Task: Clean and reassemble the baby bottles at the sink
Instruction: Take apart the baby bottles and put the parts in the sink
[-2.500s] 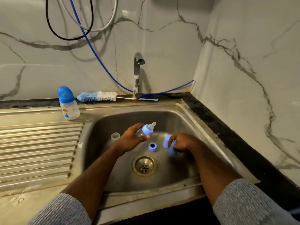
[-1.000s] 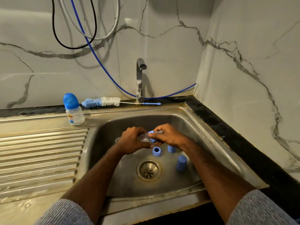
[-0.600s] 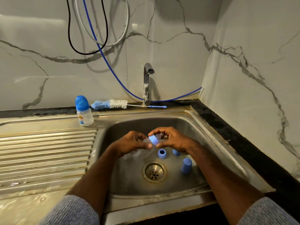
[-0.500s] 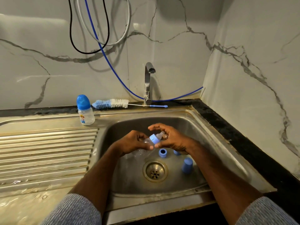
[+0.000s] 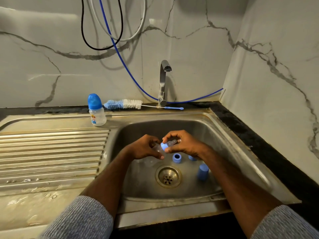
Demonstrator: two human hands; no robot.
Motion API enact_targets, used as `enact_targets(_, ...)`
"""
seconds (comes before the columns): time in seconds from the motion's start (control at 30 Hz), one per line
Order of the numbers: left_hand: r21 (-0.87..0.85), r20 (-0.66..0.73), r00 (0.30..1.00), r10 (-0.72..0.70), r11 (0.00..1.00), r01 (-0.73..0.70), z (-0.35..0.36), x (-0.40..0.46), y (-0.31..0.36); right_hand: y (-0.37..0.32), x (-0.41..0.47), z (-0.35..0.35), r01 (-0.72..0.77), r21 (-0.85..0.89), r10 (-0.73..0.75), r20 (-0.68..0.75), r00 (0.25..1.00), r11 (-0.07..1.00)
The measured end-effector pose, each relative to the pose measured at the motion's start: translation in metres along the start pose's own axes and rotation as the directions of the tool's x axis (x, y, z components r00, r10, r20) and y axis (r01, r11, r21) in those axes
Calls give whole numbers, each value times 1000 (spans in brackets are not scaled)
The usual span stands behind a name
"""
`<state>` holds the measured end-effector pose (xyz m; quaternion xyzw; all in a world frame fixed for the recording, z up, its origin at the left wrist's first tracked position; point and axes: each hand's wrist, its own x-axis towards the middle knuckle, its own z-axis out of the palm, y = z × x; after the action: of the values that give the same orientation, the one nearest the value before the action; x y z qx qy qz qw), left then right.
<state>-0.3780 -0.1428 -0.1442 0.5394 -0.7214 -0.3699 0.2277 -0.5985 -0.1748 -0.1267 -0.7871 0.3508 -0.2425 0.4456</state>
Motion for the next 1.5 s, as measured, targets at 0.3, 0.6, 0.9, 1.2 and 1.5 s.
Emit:
enact_targets(0.3,107,-113,993,-17,994,29,-1,-6,0,-5,9,9,120,-59,-119,18,993,991)
enact_targets(0.6,122,-96,995,9,993,3,-2,-15,4,-7,6,15,-180,-68,177,-43,983,981)
enact_targets(0.9,273,-150,979,-136,946,173,-6,-18,-6,-4,8,7,61,-163,-69,-42,997,985)
enact_targets(1.2,410,-206,933,-294,840,355,-11,-30,-16,10,10,0,25,-241,-36,-41,999,970)
enact_targets(1.5,494,-203,895,-397,748,444,-3,-35,-14,11,10,0,-14,-287,13,-7,1000,958)
